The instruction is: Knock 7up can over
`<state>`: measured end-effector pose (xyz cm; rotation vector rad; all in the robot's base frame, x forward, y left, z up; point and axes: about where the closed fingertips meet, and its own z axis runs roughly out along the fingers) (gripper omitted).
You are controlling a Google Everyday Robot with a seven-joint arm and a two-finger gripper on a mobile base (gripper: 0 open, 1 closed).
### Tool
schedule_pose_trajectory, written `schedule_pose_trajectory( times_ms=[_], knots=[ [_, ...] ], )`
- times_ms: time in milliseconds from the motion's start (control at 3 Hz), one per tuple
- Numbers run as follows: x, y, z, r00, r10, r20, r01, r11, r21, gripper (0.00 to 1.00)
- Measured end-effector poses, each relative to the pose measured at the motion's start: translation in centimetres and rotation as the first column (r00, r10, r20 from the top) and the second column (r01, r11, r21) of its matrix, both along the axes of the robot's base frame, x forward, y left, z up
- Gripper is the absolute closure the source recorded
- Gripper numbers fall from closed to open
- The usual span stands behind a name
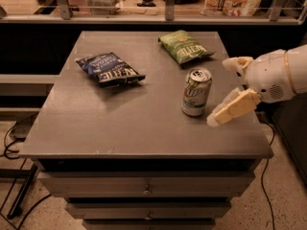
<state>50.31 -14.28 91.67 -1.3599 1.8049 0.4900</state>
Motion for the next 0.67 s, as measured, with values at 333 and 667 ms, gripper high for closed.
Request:
schedule_pose_trajectory(
  times_ms=[333, 667],
  knots=[
    [1.2, 1.5, -1.4, 1.0000, -0.003, 0.001, 0.003, 0.996, 0.090, 0.00],
    [2.7, 3.0, -3.6, 0.9998, -0.008, -0.018, 0.011, 0.984, 0.178, 0.03]
  ],
)
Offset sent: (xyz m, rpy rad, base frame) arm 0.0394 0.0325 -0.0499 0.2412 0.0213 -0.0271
